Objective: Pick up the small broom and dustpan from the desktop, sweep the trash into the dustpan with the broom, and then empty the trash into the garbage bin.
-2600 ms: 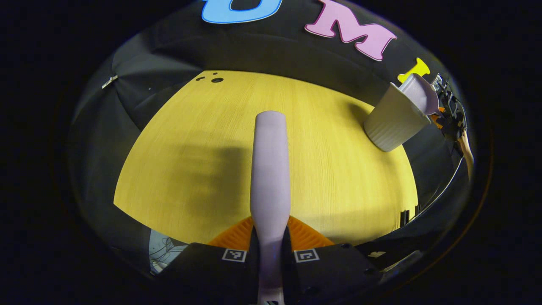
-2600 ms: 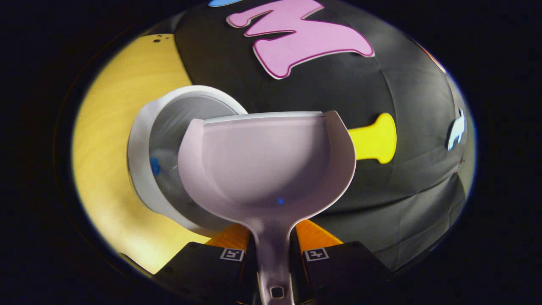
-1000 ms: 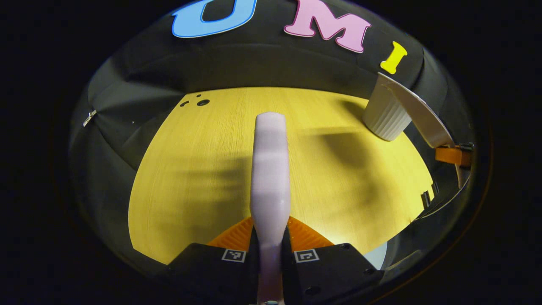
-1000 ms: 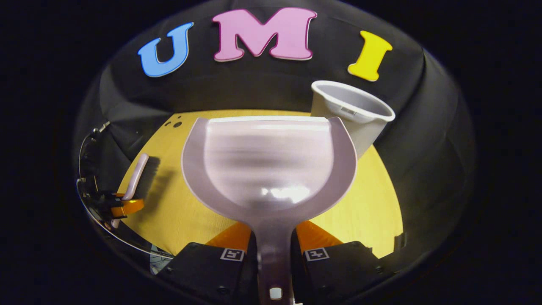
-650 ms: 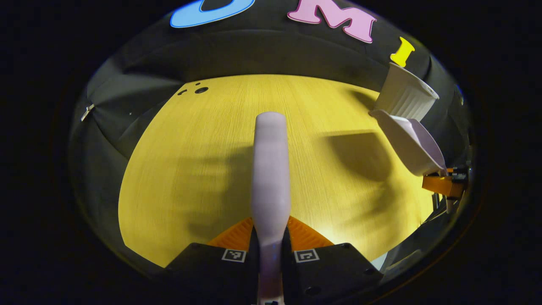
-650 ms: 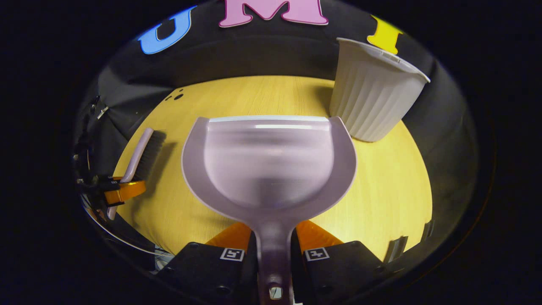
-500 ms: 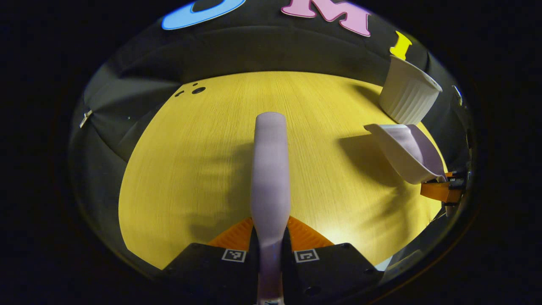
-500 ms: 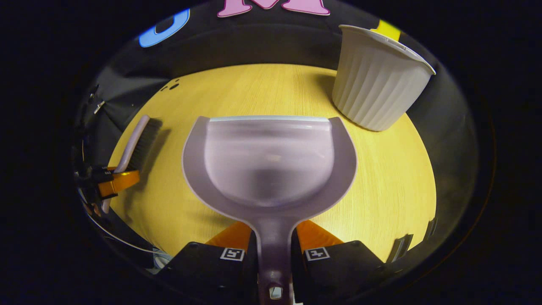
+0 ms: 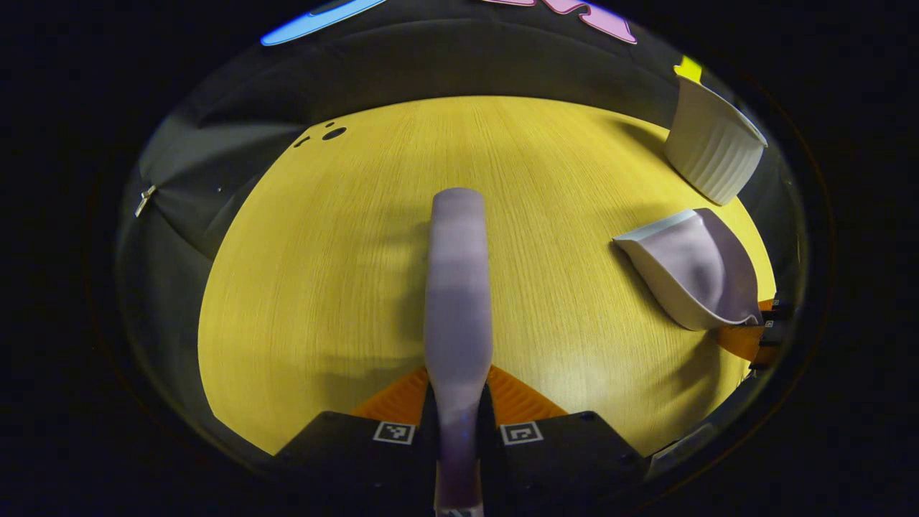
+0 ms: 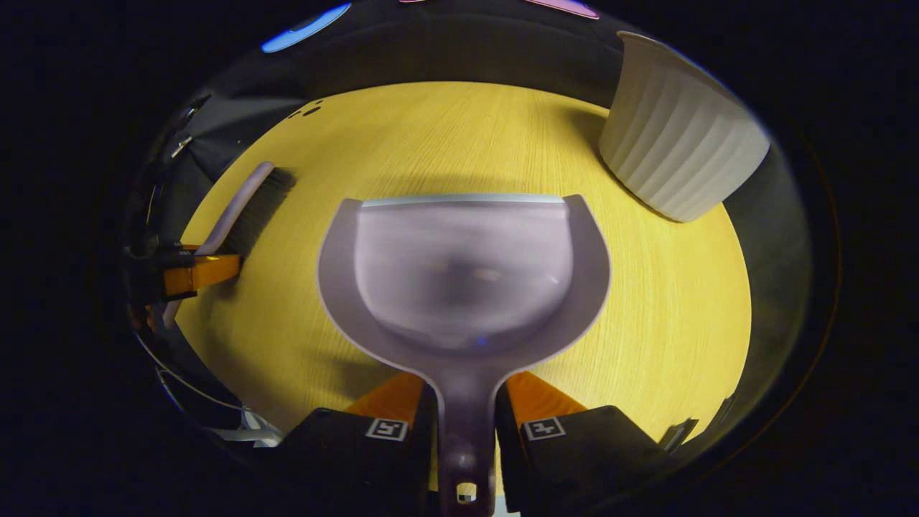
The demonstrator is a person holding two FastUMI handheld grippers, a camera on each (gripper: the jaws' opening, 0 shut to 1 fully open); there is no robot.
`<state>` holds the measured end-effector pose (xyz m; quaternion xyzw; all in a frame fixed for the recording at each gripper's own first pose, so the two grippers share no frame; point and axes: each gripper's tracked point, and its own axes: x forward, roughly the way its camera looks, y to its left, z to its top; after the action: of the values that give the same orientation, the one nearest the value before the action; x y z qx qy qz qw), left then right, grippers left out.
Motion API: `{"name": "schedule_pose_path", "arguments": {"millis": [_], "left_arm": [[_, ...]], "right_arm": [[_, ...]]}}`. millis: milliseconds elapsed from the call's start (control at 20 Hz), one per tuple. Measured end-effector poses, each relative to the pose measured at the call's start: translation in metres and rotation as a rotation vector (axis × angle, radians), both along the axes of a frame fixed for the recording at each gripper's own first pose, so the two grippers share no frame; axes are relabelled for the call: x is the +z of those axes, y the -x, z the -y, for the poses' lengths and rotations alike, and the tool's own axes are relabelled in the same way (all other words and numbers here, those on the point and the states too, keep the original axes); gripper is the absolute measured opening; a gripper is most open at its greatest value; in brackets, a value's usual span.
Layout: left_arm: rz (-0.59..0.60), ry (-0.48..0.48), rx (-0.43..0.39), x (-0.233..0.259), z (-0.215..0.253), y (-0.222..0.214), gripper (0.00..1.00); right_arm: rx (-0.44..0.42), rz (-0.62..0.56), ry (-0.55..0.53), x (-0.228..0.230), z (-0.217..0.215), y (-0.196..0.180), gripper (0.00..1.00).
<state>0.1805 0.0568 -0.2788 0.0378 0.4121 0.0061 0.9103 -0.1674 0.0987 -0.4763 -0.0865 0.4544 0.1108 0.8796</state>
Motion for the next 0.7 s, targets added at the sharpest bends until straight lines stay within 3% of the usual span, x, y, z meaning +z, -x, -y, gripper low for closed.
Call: {"name": "schedule_pose_path", "arguments": {"millis": [50, 100, 150, 200, 300, 600, 700], "left_arm": [[0.002, 0.018, 0.005, 0.002, 0.002, 0.002, 0.3], [0.019, 0.047, 0.013, 0.01, 0.005, 0.004, 0.35], [0.04, 0.071, 0.015, 0.019, 0.009, 0.007, 0.5], [0.065, 0.083, 0.021, 0.027, 0.012, 0.012, 0.65], [0.128, 0.088, 0.023, 0.057, 0.015, 0.025, 0.96], [0.44, 0.094, -0.037, 0.177, 0.034, 0.061, 0.95], [0.564, 0.087, -0.049, 0.221, 0.039, 0.076, 0.95]], "right_arm": [[0.01, -0.01, -0.022, 0.002, -0.004, 0.002, 0.5], [0.021, -0.01, -0.039, 0.008, -0.006, 0.002, 0.67], [0.031, -0.001, -0.045, 0.013, -0.007, 0.003, 0.92], [0.046, 0.014, -0.045, 0.022, -0.006, 0.005, 0.98], [0.073, 0.083, -0.043, 0.043, -0.004, 0.008, 1.0], [0.096, 0.45, -0.046, 0.182, 0.001, 0.009, 0.99], [0.095, 0.56, -0.102, 0.229, -0.01, 0.02, 1.0]]}}
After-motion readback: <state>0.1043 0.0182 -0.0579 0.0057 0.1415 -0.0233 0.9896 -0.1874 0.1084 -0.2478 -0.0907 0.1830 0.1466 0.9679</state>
